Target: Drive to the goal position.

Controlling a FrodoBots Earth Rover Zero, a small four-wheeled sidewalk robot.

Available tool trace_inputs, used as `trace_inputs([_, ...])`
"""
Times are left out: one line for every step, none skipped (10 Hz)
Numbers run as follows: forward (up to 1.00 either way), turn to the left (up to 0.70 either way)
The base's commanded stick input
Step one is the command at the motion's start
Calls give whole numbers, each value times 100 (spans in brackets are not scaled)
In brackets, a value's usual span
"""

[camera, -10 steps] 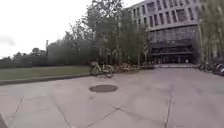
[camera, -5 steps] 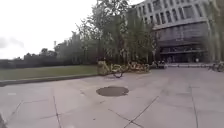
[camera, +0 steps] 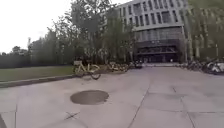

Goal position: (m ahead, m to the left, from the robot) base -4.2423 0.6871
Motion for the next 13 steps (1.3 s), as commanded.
trace_inputs([70, -35])
trace_inputs([70, -35])
trace_inputs([70, -35])
trace_inputs([70, -35])
trace_inputs([70, -35])
trace_inputs([70, -35])
trace_inputs([70, -35])
trace_inputs([70, -35])
trace_inputs([70, -35])
trace_inputs([70, -35])
trace_inputs([70, -35])
trace_inputs([70, -35])
trace_inputs([70, -35])
